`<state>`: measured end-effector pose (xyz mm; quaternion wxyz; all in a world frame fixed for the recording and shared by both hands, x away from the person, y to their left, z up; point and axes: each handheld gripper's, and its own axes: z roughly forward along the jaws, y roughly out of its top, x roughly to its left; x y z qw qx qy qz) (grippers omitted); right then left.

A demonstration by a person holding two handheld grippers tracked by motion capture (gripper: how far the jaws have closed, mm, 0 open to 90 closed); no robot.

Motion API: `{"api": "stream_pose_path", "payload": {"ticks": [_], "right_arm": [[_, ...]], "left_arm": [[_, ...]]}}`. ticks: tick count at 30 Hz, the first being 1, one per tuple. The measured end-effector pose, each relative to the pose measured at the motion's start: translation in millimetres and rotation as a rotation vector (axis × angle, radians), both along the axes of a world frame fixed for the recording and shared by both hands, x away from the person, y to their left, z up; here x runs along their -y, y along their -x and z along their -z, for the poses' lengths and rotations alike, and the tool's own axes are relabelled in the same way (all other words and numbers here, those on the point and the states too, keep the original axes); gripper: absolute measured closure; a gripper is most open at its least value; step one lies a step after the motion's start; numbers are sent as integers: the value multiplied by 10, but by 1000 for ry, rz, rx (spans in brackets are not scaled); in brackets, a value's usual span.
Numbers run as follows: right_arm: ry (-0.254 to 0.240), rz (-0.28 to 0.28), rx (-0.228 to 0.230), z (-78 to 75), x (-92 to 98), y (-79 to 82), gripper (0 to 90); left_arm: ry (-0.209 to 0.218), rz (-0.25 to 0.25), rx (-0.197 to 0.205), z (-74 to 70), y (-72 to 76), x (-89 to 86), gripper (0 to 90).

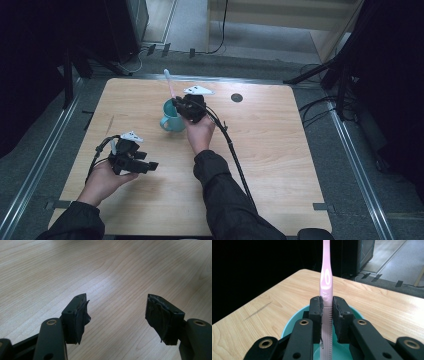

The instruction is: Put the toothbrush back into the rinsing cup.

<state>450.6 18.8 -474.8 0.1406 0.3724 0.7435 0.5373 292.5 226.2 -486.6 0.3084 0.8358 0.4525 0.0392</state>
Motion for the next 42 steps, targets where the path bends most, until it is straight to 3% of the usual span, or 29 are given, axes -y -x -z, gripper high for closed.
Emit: {"api": "stream_pose_path", "payload": {"ticks": [14, 25, 32, 35, 42], "right_arm": [[13, 6, -30, 49, -4, 14, 807], [40, -27, -35, -19, 29, 84, 781], [75, -75, -51, -103, 126, 155, 734], [74, -108, -91, -133, 162, 168, 699], [101, -175, -134, -216, 243, 245, 652]], "left_arm": [[-6, 1, -4, 2, -2, -11, 344], [-7, 3, -8, 11, -25, -8, 345], [-5, -7, -5, 11, -15, 1, 344], [-8, -2, -9, 13, -16, -14, 344], [-12, -21, -24, 65, -50, -21, 344]]}}
